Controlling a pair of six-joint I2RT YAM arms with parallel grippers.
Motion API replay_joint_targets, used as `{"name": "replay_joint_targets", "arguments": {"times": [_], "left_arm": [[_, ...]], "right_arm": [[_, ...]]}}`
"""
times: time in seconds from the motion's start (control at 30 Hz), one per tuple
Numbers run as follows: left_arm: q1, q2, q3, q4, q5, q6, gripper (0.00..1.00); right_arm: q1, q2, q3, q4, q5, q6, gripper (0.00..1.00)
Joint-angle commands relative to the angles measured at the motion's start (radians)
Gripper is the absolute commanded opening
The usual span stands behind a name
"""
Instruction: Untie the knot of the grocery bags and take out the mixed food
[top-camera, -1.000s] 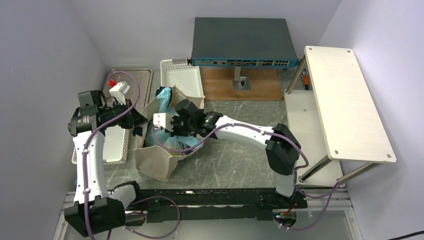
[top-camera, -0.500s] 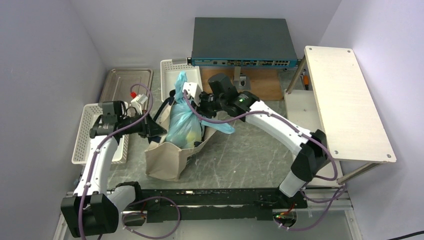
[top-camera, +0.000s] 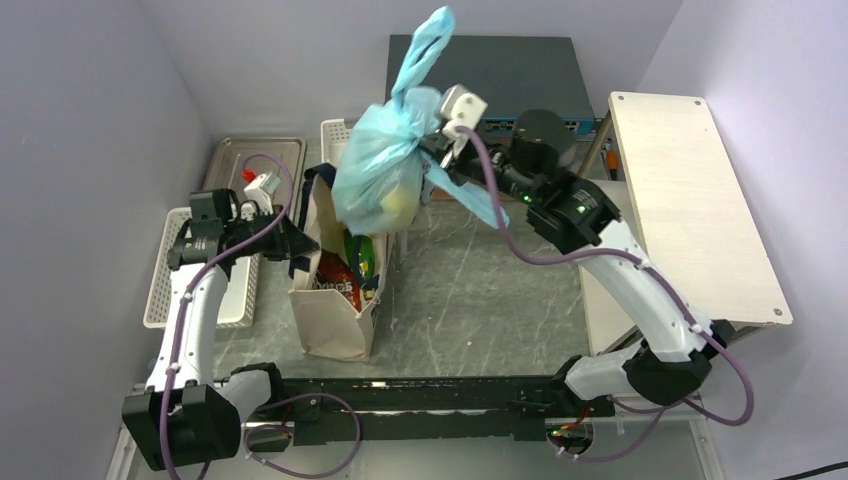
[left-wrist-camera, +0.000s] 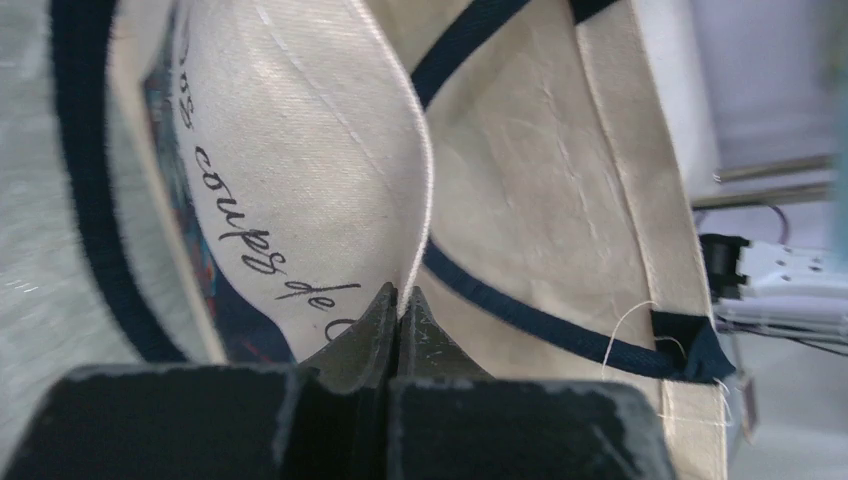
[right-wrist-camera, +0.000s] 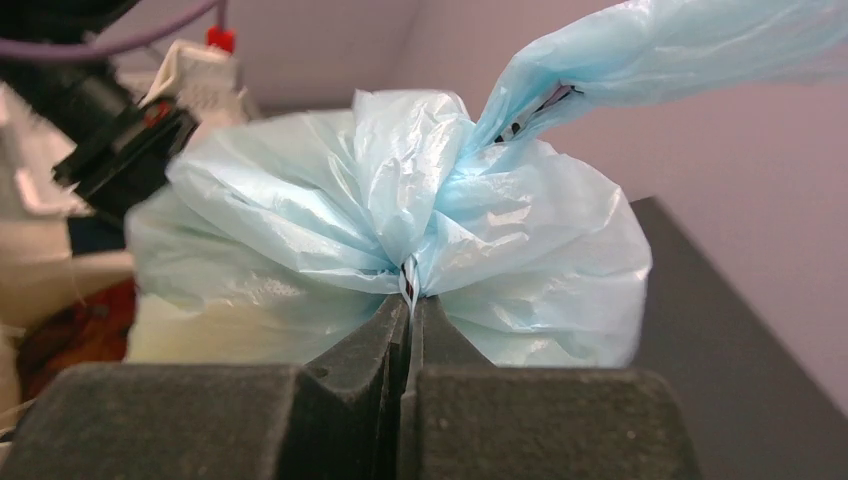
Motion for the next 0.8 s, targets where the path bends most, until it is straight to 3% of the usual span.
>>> {"name": "replay_joint_targets", "arguments": {"times": [0.0,0.13,0.27,0.47,0.6,0.63,0.7,0.77], "left_arm": [[0.073,-0.043,0.088,-0.115,-0.153,0.085,0.00],[0.202,-0.054,0.143,-0.197,-0.232,0.178,0.00],[0.300,-0.030,0.196,-0.263,-0.270,0.288,0.00],[0.281,0.022,0.194,-0.357,-0.142,0.408,0.02],[0.203,0.042,0.193,-0.419,-0.052,0.466,0.41],[0.203,0.029,0.194,-0.411,-0.031,0.454,0.55],[0.197,-0.017,0.196,-0.376,0.004,0.420,0.96],[0.149,-0.049,0.199,-0.329,0.003,0.388,0.99]], "right_arm": [[-0.008,-0.046,0.086,0.143,0.129,0.032,0.00],[-0.022,-0.066,0.089,0.117,0.165,0.010,0.00],[-0.041,-0.126,-0.020,0.101,0.156,-0.001,0.00],[-0.058,-0.174,-0.127,0.065,0.161,0.034,0.00],[-0.070,-0.193,-0.145,0.042,0.178,0.047,0.00],[-0.074,-0.197,-0.145,0.037,0.185,0.047,0.00],[-0.085,-0.210,-0.140,0.022,0.196,0.055,0.00],[-0.098,-0.222,-0.142,0.012,0.201,0.057,0.00]]}}
